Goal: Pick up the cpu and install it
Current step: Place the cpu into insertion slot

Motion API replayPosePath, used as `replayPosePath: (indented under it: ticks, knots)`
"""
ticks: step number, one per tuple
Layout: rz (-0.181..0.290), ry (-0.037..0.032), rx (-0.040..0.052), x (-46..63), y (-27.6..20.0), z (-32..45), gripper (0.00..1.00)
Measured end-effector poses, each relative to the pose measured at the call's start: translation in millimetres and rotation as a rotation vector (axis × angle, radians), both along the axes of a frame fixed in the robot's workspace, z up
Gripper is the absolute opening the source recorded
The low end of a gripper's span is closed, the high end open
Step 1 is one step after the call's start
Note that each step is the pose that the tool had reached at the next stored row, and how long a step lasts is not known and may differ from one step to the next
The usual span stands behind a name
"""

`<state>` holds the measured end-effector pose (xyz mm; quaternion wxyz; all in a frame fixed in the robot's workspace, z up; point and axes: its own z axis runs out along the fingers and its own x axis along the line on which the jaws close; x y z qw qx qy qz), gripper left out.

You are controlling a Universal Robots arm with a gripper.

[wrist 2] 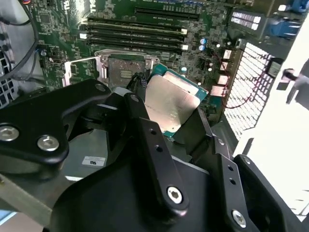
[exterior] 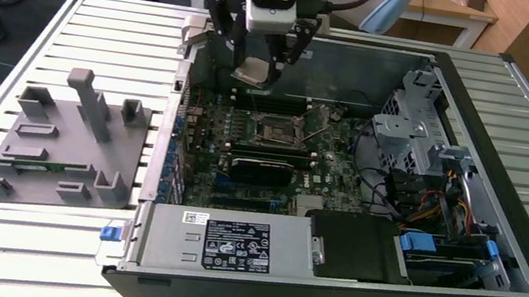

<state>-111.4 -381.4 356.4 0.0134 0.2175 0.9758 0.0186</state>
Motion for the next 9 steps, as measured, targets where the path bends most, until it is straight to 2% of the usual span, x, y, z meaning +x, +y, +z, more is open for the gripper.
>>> replayPosePath:
  ticks: [4, 9]
  knots:
    - [-0.007, 0.0031, 0.0001, 9.1, 2.7, -7.0, 0.54]
    - [-0.07, 0.0032, 0.0001, 10.1, 2.9, -15.2, 0.54]
